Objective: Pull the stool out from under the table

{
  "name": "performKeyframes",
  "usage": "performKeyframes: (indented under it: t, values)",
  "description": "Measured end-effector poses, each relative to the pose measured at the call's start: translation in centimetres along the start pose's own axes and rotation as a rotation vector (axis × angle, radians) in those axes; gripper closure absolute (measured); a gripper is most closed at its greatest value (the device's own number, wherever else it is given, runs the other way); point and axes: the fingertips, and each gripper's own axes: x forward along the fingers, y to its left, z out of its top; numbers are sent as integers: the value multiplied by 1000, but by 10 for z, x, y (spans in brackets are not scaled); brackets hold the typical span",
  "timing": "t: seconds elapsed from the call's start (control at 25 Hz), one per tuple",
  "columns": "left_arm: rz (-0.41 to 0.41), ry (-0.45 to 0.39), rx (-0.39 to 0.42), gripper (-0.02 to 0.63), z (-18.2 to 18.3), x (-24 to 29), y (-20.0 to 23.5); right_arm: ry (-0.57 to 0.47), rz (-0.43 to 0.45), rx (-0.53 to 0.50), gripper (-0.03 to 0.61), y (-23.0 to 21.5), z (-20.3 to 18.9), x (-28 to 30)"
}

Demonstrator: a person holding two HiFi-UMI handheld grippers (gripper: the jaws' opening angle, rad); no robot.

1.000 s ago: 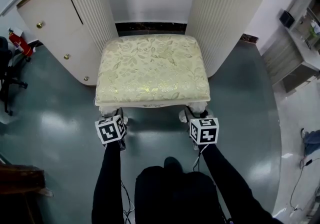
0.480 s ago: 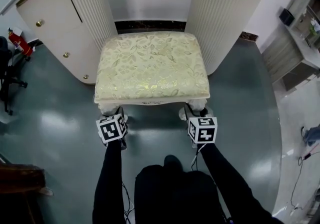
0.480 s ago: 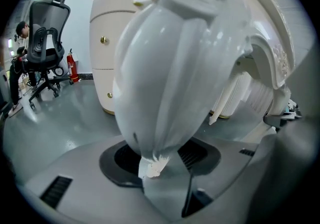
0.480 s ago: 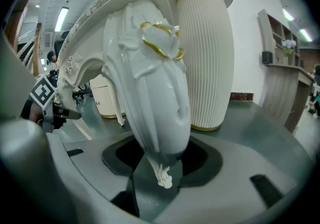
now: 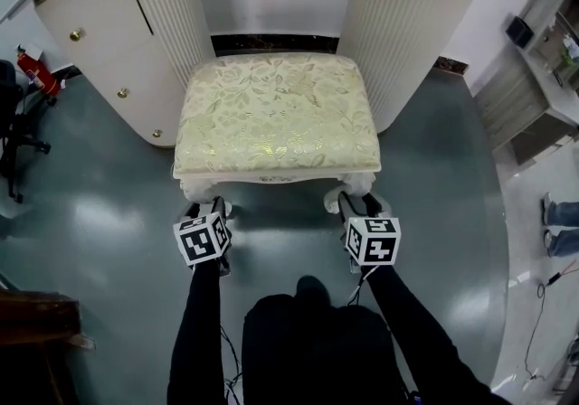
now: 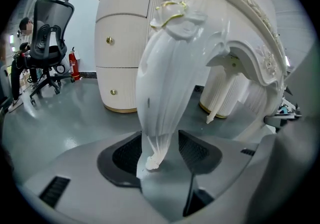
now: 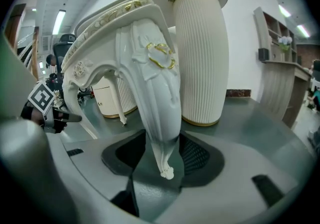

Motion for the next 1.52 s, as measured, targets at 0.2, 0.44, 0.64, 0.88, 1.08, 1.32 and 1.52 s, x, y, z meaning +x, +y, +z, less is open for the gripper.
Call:
performKeyframes:
  t: [0.2,0.44,0.64,0.88,1.08,1.32,1.52]
  values:
    - [-8,14,4,383,-10,-12,-4,25,-8,2,374,0,-15,-10]
    - [-33,21,20,397,-26,-27,-17,56,16,29,376,5,-30,-16]
    - [-46,23,-2,466,-36,-32,-29,67,46,17,444,15,-35,-20]
    - [-60,1,9,596,-37,-39,-34,42,36,-9,566,20,-30,-25]
    - [-74,-6,6,606,-37,-43,-32,26,43,-12,574,23,-28,-29]
    - [-79,-8,0,607,-38,-45,-30,23,39,-17,574,24,-30,-30]
    - [-82,-9,5,607,-37,-46,-31,26,42,-17,574,24,-31,-31]
